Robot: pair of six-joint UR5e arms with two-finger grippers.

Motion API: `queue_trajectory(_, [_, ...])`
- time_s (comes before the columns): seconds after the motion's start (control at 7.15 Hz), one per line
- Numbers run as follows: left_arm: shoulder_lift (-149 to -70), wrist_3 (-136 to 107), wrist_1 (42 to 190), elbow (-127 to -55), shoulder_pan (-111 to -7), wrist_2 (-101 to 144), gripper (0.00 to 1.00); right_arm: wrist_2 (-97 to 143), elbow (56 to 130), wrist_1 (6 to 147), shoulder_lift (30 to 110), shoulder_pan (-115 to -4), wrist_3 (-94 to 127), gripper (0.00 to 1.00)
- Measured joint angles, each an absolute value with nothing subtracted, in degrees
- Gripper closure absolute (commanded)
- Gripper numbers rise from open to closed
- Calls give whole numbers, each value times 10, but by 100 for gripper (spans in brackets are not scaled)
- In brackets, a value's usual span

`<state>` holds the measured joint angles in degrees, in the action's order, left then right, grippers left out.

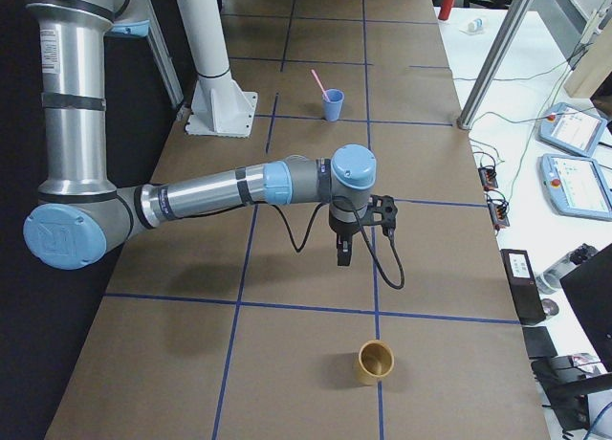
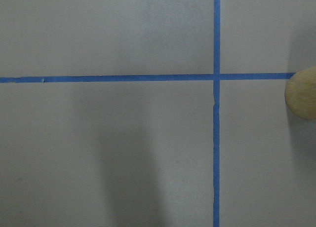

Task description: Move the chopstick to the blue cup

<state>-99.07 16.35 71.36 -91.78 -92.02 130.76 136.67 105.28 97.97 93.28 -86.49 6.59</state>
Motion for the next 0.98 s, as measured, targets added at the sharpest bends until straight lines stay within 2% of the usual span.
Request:
queue_trajectory(0.42, [-962,163,799,-841,-930,1351,0,1368,1026,931,958,-872,63,0])
queue_trajectory(0.98, [-955,157,815,-848,-931,1371,0,1372,977,856,979,-895,63,0])
